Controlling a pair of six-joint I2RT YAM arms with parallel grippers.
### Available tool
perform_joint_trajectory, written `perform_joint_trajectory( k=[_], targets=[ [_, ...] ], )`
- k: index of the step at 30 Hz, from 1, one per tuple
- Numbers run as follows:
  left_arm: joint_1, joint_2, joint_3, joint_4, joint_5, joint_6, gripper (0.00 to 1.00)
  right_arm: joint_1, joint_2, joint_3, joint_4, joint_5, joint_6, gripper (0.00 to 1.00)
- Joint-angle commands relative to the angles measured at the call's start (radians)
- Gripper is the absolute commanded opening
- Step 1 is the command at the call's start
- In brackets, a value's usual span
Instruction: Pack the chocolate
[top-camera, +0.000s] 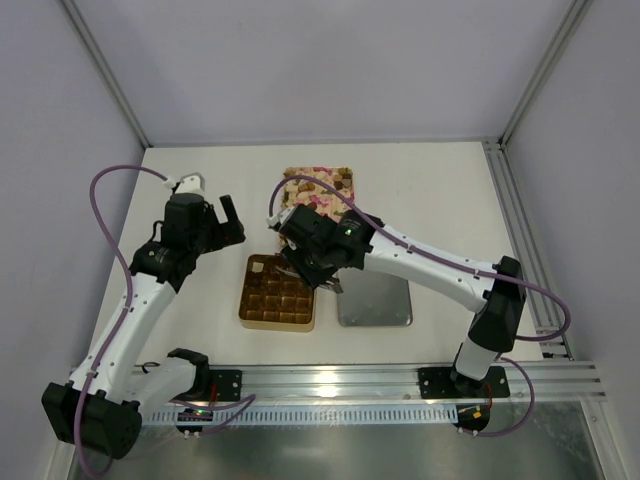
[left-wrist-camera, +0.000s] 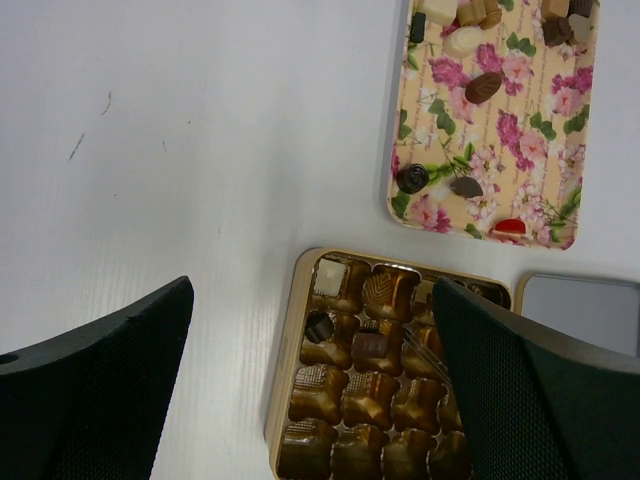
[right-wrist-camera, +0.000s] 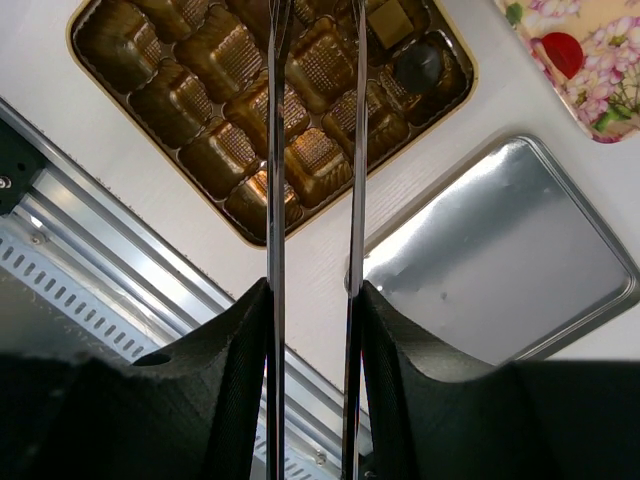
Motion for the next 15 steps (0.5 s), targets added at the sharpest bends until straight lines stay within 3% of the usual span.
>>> perform_joint_trajectory(
  k=[1, 8, 15],
  targets=[
    [0.001, -0.01, 0.003, 0.007, -0.022, 0.001, 1.0, -0.048, -0.082, 0.068, 0.018, 0.024, -0.005, 0.41],
    [0.001, 0.007, 0.008, 0.007, -0.019, -0.001, 1.0, -0.216, -0.114, 0.063, 0.021, -0.005, -0.041, 0.42],
    [0.001, 0.016, 0.008, 0.007, -0.022, 0.002, 1.0, -0.315, -0.043, 0.1, 0.03, -0.053, -0.094, 0.45]
  ],
)
